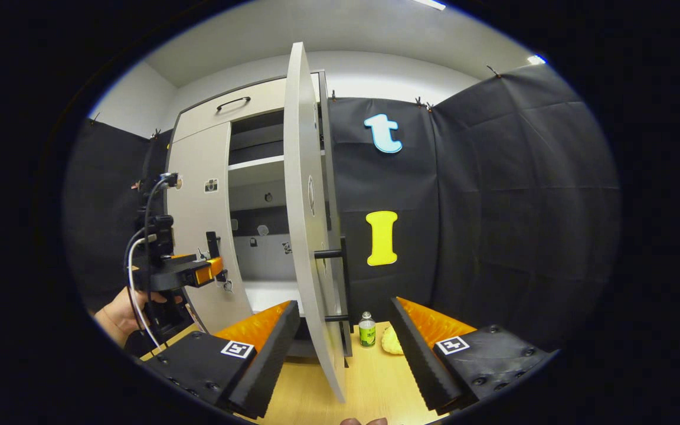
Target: Open the right door of the double-door shoe cabinet with the right hand, and open the left door with the left hand.
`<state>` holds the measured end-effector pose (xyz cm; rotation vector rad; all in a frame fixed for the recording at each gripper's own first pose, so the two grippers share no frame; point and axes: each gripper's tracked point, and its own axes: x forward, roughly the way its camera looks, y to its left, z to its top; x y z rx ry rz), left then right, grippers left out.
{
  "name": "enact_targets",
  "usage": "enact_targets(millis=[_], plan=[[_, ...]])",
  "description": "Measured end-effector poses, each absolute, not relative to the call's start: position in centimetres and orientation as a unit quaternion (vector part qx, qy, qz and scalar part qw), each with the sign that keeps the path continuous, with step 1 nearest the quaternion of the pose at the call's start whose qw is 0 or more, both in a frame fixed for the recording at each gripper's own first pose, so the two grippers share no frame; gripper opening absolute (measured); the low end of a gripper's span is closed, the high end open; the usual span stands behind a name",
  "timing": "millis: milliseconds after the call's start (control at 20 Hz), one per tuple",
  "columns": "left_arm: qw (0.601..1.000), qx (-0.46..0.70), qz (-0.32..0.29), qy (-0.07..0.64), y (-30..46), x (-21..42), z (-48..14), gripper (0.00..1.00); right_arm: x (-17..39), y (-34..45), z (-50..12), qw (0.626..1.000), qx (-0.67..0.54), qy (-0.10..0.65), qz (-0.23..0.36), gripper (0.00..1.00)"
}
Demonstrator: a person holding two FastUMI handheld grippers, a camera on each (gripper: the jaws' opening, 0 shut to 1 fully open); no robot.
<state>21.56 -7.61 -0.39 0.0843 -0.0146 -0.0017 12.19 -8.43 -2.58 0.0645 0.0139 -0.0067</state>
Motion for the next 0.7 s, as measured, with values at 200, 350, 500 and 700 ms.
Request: enact_targets(millis=[200, 350, 500, 700], plan=[[0.999, 0.047, 0.005, -0.011, -7.3, 24.4, -0.3, 0.94, 12.5, -9.5, -2.0, 1.000, 0.027, -0.003, -0.008, 0.96], [0.998, 0.053, 0.018, -0.009, -6.7, 25.8, -0.5, 0.82, 12.7, -10.2, -1.3, 0.999, 0.033, -0.012, -0.017, 0.96], [0.999, 0.043, 0.016, -0.008, -6.7, 26.9, -0.7, 0.57, 13.0, -10.7, -0.8, 0.999, 0.030, -0.019, -0.024, 0.97], [1.000, 0.029, 0.008, -0.009, -7.2, 27.1, -0.9, 0.37, 13.2, -11.1, -1.0, 0.999, 0.021, -0.022, -0.027, 0.97]])
